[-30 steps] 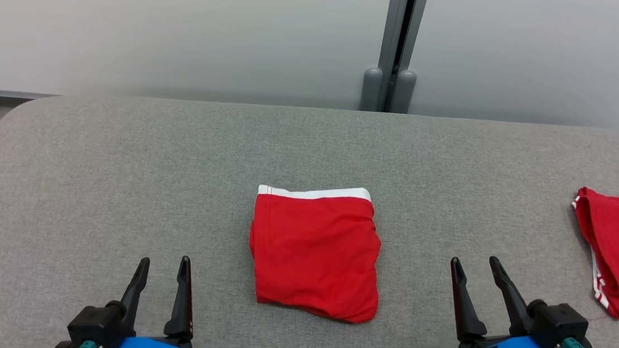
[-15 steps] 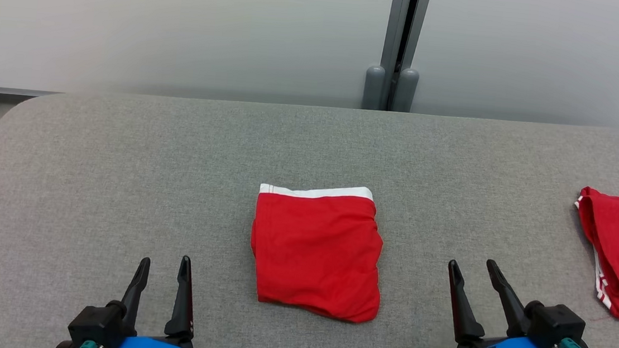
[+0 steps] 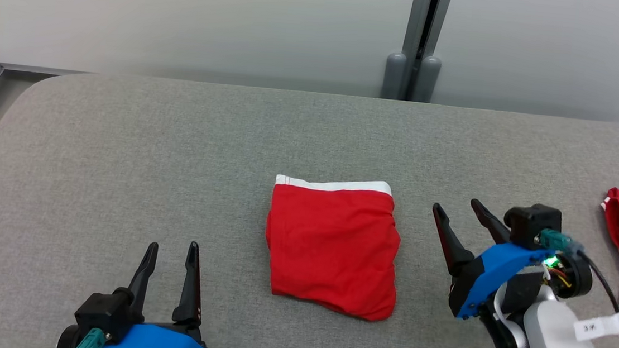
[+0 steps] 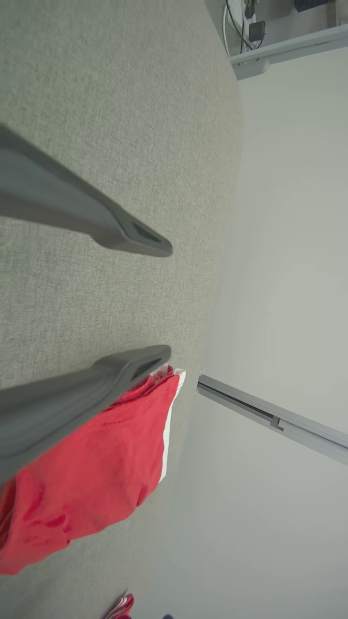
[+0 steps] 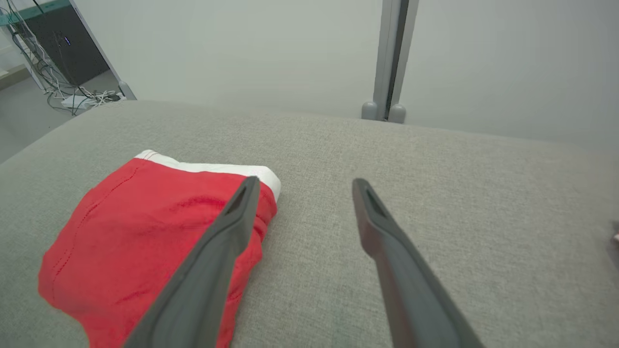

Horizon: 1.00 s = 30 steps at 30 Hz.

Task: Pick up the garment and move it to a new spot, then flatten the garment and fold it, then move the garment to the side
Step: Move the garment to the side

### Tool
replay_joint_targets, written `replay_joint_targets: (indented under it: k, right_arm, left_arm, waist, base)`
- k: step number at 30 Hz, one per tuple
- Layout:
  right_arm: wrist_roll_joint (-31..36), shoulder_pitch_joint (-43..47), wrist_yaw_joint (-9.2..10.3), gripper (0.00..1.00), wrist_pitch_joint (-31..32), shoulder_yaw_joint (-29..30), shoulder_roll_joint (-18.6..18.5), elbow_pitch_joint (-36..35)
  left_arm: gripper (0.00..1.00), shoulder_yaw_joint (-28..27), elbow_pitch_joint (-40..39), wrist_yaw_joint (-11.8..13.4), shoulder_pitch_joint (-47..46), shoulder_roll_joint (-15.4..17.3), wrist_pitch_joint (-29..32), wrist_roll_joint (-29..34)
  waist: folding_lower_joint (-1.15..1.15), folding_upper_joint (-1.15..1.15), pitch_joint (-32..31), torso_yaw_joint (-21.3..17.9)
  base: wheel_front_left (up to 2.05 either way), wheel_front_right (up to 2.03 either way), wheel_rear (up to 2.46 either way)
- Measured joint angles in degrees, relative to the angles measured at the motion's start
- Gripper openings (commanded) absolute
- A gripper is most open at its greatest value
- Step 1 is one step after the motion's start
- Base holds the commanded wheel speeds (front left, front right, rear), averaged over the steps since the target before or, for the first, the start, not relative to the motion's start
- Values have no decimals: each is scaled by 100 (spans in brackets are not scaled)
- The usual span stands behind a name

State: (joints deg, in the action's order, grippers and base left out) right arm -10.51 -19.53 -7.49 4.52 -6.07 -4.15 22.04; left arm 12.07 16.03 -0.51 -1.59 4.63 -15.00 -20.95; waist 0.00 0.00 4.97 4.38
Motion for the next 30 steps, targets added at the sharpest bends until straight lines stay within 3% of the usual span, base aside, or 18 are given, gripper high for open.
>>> replay_joint_targets:
  k: [9,20,21,22,25,26,30]
  right_arm:
    - [-1069,-427,0,100,1548,-532,-602,348]
    - [-1737,-737,0,100,2004,-946,-831,1065]
    - [-1756,-756,0,84,1975,-975,-825,1117]
    - [-1795,-783,0,48,1933,-1010,-814,1173]
    - [-1903,-870,0,15,1788,-1114,-757,1261]
    - [-1909,-900,0,0,1731,-1165,-750,1293]
    - [-1940,-1032,0,0,1403,-1302,-765,1379]
  left_arm:
    - [100,-13,-13,-38,-85,-94,0,43]
    - [100,-16,-3,-103,-141,-146,0,127]
    - [100,-14,-4,-104,-147,-146,0,130]
    - [100,-15,-4,-104,-151,-148,0,131]
    - [100,-18,-11,-105,-152,-155,0,145]
    - [100,-16,-12,-107,-152,-155,0,178]
    - [100,44,-44,-151,-213,-159,0,253]
  waist:
    - [0,0,236,451]
    - [1,0,544,976]
    - [1,0,555,994]
    - [1,0,565,1008]
    - [1,0,603,1005]
    - [1,0,622,988]
    - [1,0,715,850]
  base:
    - [0,0,0]
    - [0,0,0]
    - [0,0,0]
    - [0,0,0]
    - [0,0,0]
    - [0,0,0]
    - [0,0,0]
